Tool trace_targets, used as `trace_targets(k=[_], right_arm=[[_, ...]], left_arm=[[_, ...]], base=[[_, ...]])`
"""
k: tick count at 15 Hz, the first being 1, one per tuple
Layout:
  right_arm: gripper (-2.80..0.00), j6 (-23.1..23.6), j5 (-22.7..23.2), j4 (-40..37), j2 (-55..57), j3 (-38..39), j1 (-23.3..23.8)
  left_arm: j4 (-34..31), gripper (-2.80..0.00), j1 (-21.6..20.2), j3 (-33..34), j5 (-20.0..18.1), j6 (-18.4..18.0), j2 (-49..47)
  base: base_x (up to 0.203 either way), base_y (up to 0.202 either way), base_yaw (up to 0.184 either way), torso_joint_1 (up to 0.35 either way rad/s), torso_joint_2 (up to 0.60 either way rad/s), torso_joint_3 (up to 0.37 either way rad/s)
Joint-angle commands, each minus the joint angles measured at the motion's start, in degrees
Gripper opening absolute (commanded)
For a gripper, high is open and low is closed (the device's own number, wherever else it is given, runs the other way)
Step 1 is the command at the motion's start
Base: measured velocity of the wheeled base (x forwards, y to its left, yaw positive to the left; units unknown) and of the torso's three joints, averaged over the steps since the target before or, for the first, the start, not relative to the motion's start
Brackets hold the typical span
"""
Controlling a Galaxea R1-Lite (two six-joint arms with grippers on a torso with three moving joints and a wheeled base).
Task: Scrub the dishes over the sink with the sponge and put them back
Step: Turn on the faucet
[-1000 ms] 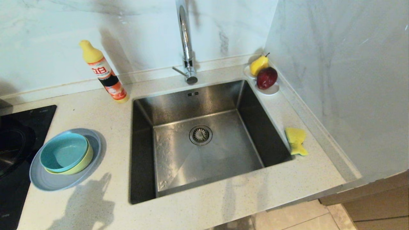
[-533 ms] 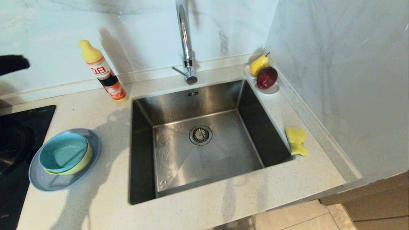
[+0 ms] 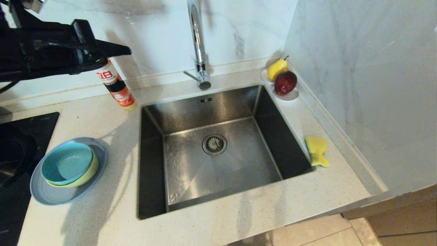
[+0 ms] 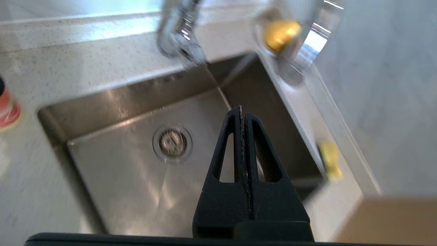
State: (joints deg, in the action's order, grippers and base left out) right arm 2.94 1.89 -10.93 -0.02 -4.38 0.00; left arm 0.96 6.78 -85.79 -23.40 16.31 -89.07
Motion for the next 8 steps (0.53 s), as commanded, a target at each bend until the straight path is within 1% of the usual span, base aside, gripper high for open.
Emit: trace_targets(k=[1,2,3,5,8], right_arm=[[-2.80,0.1,0.0,-0.1,-0.1,0.0,0.0],[-2.80,0.1,0.0,-0.1,-0.1,0.0,0.0],[-2.80,0.1,0.0,-0.1,-0.1,0.0,0.0],[-2.80,0.1,0.0,-0.1,-0.1,0.0,0.0],[-2.80,0.1,0.0,-0.1,-0.1,0.0,0.0]], left_arm=[[2.6,-2.80,0.1,-5.9,1.5,4.0,-11.5],[3.3,-2.80,0.2,-7.6,1.9,5.8,-13.8],[3.8,-2.80,0.2,-8.9,2.2,6.8,-15.9],[4.8,-2.80,0.4,-10.6,2.4,7.8,-19.0],[11.2,-2.80,0.4,-11.8,2.9,12.4,-23.1]], base=[[0.000,0.000,0.000,0.000,0.00,0.000],[0.000,0.000,0.000,0.000,0.00,0.000],[0.000,0.000,0.000,0.000,0.00,0.000],[0.000,0.000,0.000,0.000,0.00,0.000],[0.000,0.000,0.000,0.000,0.00,0.000]])
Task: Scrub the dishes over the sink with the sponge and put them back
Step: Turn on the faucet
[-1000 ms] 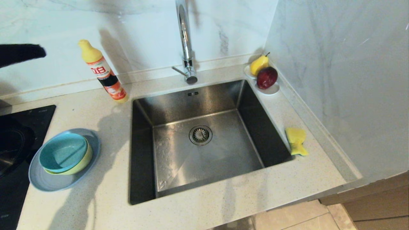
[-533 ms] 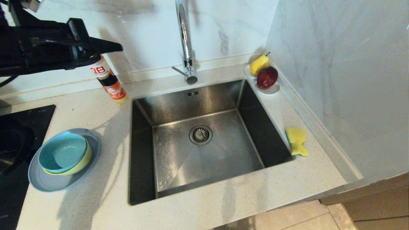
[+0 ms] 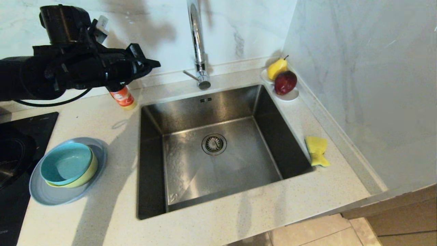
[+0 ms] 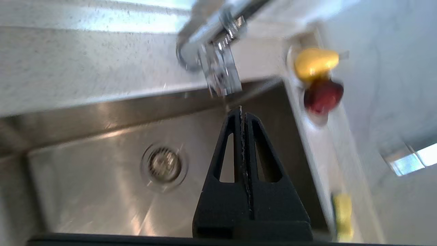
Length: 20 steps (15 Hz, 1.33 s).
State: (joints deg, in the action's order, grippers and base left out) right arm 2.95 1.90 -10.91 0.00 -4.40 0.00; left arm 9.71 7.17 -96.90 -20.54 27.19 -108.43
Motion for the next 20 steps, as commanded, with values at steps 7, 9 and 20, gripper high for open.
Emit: trace_targets(k=[7,9,20], right_arm=[[-2.80,0.0,0.0,-0.1,-0.1,0.0,0.0],[-2.80,0.0,0.0,-0.1,-0.1,0.0,0.0],[-2.80,0.0,0.0,-0.1,-0.1,0.0,0.0]], left_arm=[[5.6,-2.80,0.2,-5.7,0.3,6.7,-9.1],[9.0,-2.80,0.8,-5.8,0.2,7.7,-10.9],[17.6,-2.80,3.0,-10.8,4.3,12.4,-18.5]], base=[[0.000,0.000,0.000,0.000,0.00,0.000],[0.000,0.000,0.000,0.000,0.00,0.000],[0.000,0.000,0.000,0.000,0.00,0.000]])
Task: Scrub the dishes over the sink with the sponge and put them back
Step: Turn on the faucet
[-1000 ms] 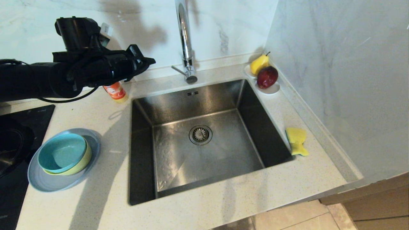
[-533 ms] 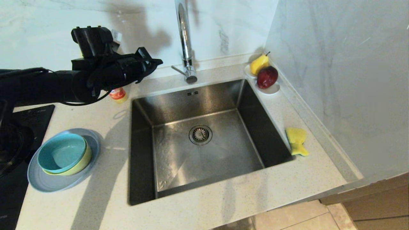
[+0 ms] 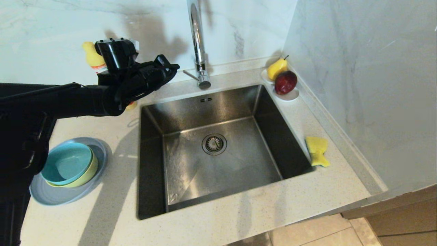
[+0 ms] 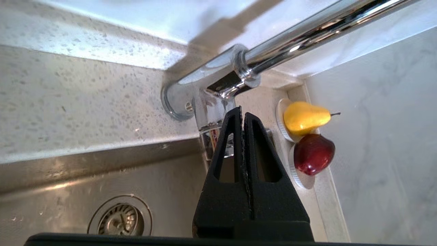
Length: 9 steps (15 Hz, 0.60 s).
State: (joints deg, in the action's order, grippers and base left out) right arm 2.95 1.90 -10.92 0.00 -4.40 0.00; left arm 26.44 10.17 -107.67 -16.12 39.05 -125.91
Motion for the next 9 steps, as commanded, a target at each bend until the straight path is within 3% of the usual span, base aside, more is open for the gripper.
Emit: trace_targets(k=[1,9], right_arm=[[-2.80,0.0,0.0,-0.1,-0.1,0.0,0.0],[-2.80,0.0,0.0,-0.1,-0.1,0.0,0.0]], left_arm=[[1.3,-2.80,0.1,-0.1,-0.2,0.8,-1.2],[6.2,-2.80,0.4,-0.2,0.1,2.1,-3.5]], base=[[0.000,0.000,0.000,0.000,0.00,0.000],[0.000,0.000,0.000,0.000,0.00,0.000]])
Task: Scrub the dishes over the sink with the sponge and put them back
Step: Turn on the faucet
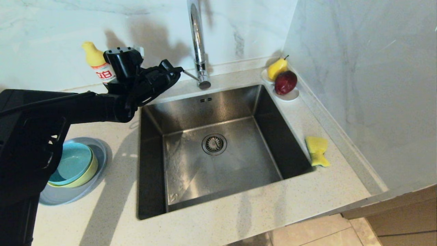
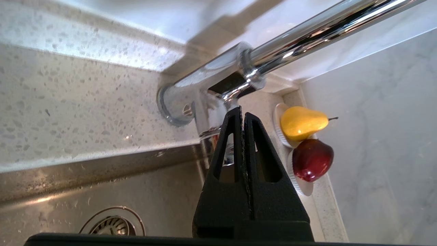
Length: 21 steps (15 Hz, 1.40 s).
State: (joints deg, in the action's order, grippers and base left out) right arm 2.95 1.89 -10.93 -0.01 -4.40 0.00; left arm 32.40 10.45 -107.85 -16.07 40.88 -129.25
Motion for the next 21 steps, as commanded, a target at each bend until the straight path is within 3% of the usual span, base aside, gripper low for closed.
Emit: trace_targets(k=[1,9,14,21], right_arm=[[-2.80,0.0,0.0,-0.1,-0.1,0.0,0.0],[-2.80,0.0,0.0,-0.1,-0.1,0.0,0.0],[-2.80,0.0,0.0,-0.1,-0.1,0.0,0.0],[-2.80,0.0,0.0,-0.1,-0.1,0.0,0.0]], left_arm=[[0.3,-2.80,0.5,0.0,0.1,0.4,-0.1],[0.3,-2.80,0.6,0.0,0.0,0.4,0.3],[0.6,-2.80,2.8,0.0,0.1,0.4,-0.5],[1.4,-2.80,5.8,0.9,5.4,0.3,-0.6]], base=[[0.000,0.000,0.000,0.000,0.00,0.000],[0.000,0.000,0.000,0.000,0.00,0.000],[0.000,0.000,0.000,0.000,0.00,0.000],[0.000,0.000,0.000,0.000,0.00,0.000]])
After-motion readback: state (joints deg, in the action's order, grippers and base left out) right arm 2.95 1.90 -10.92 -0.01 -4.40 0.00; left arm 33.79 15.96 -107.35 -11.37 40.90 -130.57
